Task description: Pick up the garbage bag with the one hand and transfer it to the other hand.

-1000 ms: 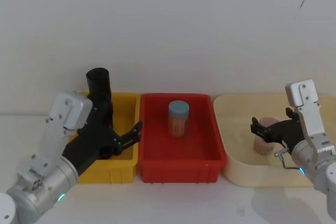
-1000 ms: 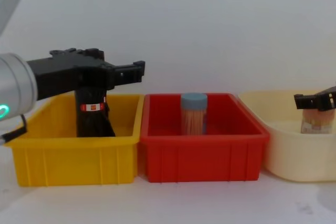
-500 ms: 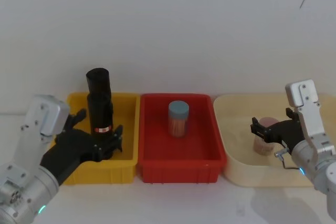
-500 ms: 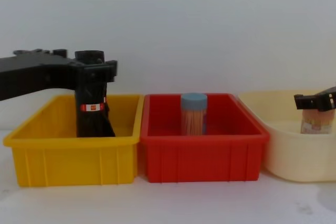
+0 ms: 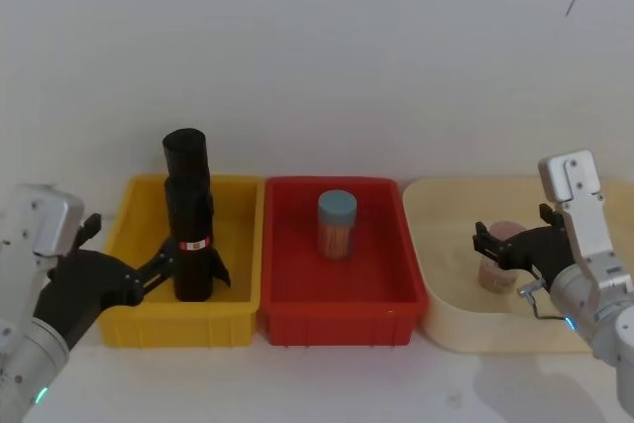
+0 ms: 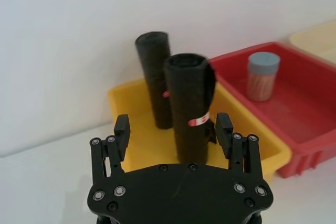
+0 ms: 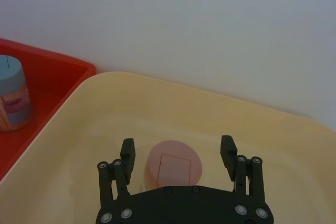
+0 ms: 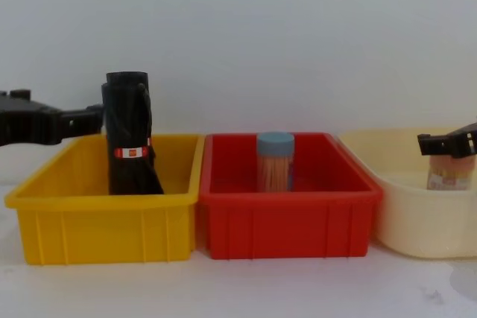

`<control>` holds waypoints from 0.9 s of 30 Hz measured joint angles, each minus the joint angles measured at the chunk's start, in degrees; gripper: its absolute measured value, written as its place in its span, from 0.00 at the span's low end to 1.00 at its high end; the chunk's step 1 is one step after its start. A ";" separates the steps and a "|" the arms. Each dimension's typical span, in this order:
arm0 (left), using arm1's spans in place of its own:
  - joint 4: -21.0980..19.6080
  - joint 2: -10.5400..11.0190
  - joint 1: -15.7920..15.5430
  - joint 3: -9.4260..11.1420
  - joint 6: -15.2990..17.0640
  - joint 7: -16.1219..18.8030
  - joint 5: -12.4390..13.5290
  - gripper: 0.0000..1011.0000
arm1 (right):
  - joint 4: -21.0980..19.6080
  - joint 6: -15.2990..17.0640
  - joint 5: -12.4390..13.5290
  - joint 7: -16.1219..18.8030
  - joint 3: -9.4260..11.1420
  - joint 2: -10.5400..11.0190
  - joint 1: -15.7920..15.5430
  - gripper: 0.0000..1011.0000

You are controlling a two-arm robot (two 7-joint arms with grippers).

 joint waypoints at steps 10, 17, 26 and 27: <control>6.24 -0.77 -3.67 -0.48 0.25 -2.99 -1.51 0.99 | 0.00 0.00 0.01 0.00 0.00 0.00 0.00 0.99; 10.99 -1.25 -7.10 0.17 0.28 -6.58 -2.54 0.99 | 0.00 0.00 0.01 0.00 0.00 0.00 0.00 0.99; 17.16 -2.16 -12.10 1.87 0.28 -11.55 -3.33 0.99 | -0.01 0.00 0.01 0.00 0.00 0.00 0.00 0.99; 18.21 -2.35 -12.94 2.18 0.29 -12.34 -3.42 0.99 | 0.00 0.00 0.01 0.00 0.00 0.00 0.00 0.99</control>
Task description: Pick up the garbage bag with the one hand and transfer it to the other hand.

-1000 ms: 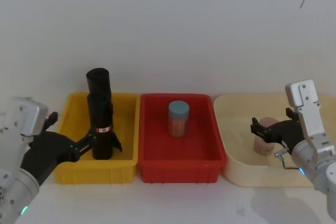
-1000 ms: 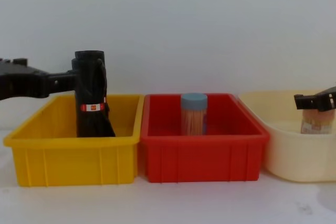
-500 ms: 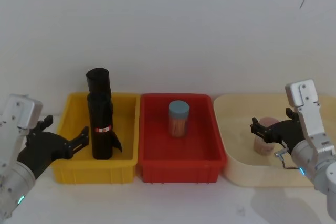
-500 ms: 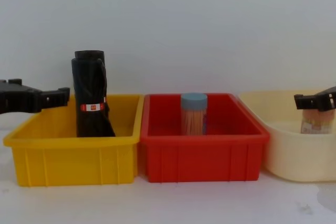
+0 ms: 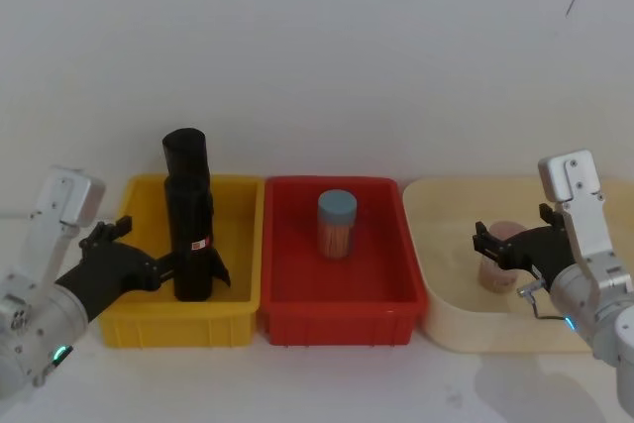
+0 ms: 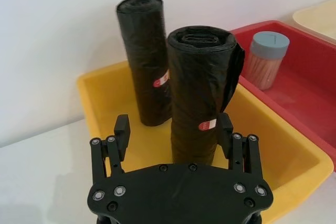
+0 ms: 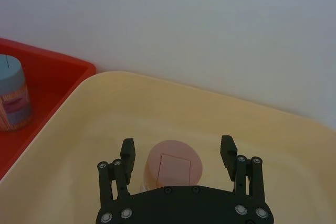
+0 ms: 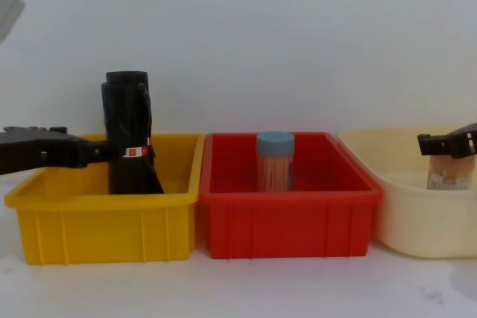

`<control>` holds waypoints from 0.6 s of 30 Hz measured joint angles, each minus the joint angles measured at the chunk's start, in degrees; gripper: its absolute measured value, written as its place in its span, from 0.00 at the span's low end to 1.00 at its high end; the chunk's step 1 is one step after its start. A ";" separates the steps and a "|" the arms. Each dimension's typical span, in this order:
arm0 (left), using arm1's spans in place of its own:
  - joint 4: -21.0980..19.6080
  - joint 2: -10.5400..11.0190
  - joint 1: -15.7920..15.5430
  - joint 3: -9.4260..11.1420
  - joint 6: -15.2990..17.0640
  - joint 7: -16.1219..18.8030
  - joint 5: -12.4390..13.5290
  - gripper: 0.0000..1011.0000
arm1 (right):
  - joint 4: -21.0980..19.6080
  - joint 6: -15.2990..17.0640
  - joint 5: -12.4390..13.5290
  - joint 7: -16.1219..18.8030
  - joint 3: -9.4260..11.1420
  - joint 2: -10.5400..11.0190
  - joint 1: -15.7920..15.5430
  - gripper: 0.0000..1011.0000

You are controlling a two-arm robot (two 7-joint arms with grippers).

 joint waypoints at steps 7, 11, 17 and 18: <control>3.34 -0.64 -2.92 1.33 0.32 -3.23 -0.37 0.99 | 0.00 0.00 0.00 0.00 0.00 0.00 0.00 0.99; 5.65 -1.13 -4.99 2.41 0.74 -5.35 -0.58 0.99 | 0.00 0.00 0.00 0.00 0.00 0.00 0.00 0.99; 8.00 -1.64 -7.08 3.59 1.15 -7.07 -0.62 0.99 | 0.00 0.00 0.00 0.00 0.00 0.01 0.00 0.99; 8.28 -1.70 -7.32 3.72 1.20 -7.28 -0.62 0.99 | 0.00 0.00 0.00 0.00 0.00 0.00 0.00 0.99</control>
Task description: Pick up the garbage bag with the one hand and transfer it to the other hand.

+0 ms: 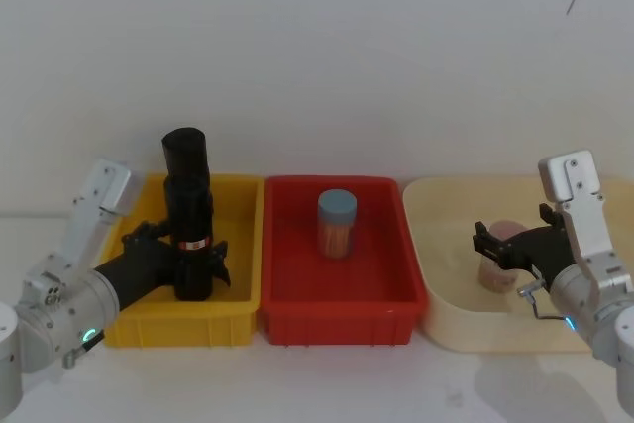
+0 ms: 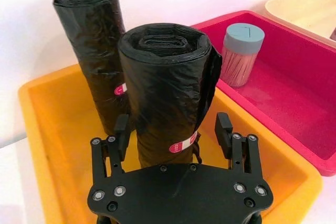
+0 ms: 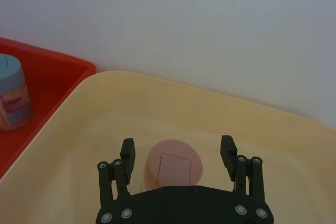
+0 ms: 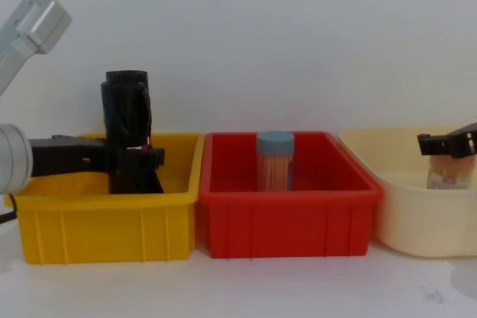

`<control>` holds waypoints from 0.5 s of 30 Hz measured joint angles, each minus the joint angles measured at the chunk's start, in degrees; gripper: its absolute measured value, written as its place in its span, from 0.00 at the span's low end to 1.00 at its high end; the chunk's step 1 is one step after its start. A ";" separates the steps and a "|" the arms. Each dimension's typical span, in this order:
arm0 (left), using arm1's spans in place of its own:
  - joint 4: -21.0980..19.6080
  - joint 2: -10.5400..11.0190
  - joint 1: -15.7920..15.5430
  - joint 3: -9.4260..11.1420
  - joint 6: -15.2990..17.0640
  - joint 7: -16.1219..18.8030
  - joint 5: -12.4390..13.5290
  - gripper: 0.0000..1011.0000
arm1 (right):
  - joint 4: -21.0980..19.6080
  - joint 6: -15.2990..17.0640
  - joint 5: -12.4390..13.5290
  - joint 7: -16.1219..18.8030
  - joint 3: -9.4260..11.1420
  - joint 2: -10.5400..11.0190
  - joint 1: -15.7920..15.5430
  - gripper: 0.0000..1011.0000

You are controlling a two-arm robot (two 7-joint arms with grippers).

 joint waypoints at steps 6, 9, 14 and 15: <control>1.26 -0.26 -1.16 0.65 0.21 -0.97 -0.04 0.88 | 0.00 0.00 0.00 0.00 0.00 0.00 0.00 0.99; 1.74 -0.36 -1.59 0.87 0.27 -1.30 -0.04 0.79 | 0.00 0.00 0.00 0.00 0.00 0.00 0.00 0.99; 2.25 -0.46 -2.04 1.13 0.36 -1.67 -0.05 0.65 | 0.00 0.00 0.00 0.00 0.00 0.00 0.00 0.99; 2.37 -0.49 -2.15 1.19 0.38 -1.78 -0.05 0.64 | 0.00 0.00 0.00 0.00 0.00 0.00 0.00 0.99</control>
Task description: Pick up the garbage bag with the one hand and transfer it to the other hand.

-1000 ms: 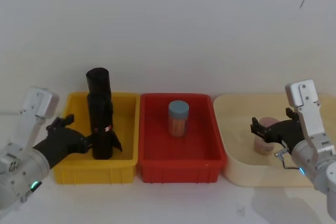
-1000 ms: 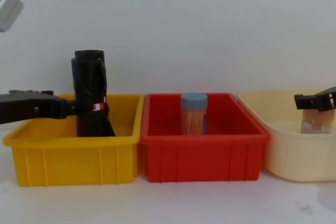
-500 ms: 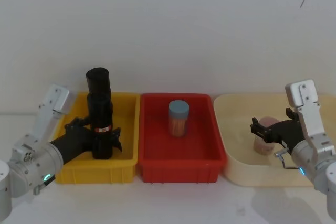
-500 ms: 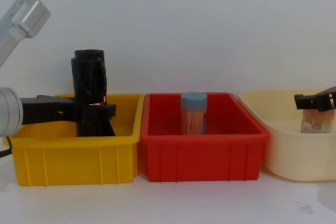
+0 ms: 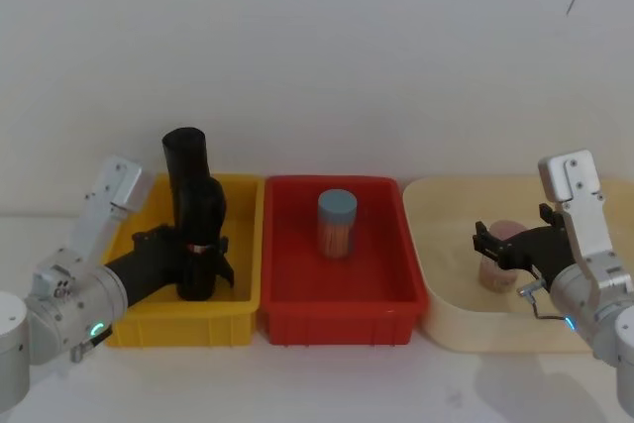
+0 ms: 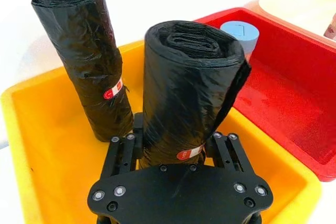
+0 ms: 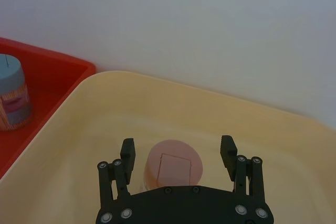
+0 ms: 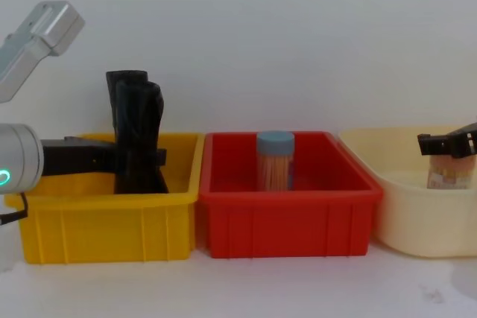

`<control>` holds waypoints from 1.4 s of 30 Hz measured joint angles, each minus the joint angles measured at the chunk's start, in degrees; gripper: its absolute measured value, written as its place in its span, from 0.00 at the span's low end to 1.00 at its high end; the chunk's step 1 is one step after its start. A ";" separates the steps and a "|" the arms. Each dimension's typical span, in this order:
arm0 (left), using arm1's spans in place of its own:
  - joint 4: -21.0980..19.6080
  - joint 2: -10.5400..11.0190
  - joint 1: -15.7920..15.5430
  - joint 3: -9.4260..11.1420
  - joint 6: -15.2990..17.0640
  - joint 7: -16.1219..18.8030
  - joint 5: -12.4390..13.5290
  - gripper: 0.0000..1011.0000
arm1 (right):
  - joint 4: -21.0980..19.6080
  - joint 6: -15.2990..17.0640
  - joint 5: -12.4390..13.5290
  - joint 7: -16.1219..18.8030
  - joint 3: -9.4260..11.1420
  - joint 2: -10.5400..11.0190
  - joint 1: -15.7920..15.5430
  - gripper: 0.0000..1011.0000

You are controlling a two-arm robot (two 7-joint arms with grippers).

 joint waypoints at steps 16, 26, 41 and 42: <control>0.31 -0.17 -0.67 0.33 -0.60 -0.38 0.47 0.48 | 0.00 0.00 0.00 0.00 0.00 0.00 0.00 0.99; -0.68 -0.57 -2.67 0.29 -1.56 -1.11 0.91 0.46 | 0.00 0.00 0.00 0.00 0.00 0.00 0.00 0.99; -1.66 -1.49 -6.70 0.13 0.02 -4.22 -1.87 0.46 | 0.00 0.00 0.00 0.00 0.00 0.00 0.00 0.99; -1.42 -1.73 -7.24 0.18 0.31 -4.79 -2.40 0.46 | 0.00 0.00 0.00 0.00 0.00 0.00 0.00 0.99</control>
